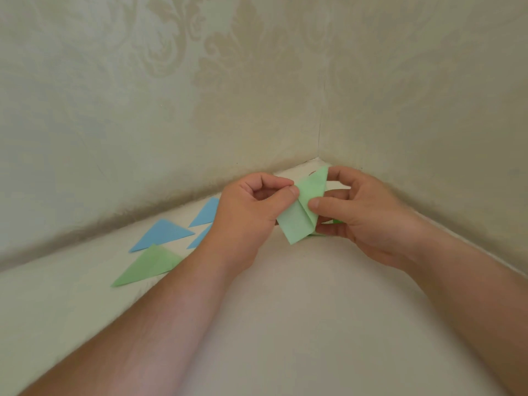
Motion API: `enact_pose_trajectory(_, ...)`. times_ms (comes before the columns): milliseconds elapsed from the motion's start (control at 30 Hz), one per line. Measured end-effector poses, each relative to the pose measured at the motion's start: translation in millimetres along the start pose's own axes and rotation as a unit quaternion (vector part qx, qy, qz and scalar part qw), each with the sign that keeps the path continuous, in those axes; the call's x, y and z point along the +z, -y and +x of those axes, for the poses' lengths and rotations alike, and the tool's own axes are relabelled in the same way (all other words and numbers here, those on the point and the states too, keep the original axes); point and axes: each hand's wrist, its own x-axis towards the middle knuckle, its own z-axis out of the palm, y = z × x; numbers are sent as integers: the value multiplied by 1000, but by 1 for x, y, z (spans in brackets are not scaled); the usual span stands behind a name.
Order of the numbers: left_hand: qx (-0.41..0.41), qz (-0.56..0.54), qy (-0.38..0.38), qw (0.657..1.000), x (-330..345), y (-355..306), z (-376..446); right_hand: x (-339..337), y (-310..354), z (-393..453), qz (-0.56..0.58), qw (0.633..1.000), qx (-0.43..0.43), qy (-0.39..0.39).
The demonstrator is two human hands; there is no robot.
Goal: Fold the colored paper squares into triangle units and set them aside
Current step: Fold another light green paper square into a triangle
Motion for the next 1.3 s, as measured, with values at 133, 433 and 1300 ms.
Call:
enact_pose_trajectory(133,-20,-43,-5,999,1,-2,1,2,0,-2,13,1000,10,8)
enact_pose_trajectory(433,-18,-48,-20,998,4,0,0,-4,-4,2,1,1000,-8,3)
enact_pose_trajectory(1300,82,76,40,993,4,4,-7,-7,-5,3,-69,996,-25,-40)
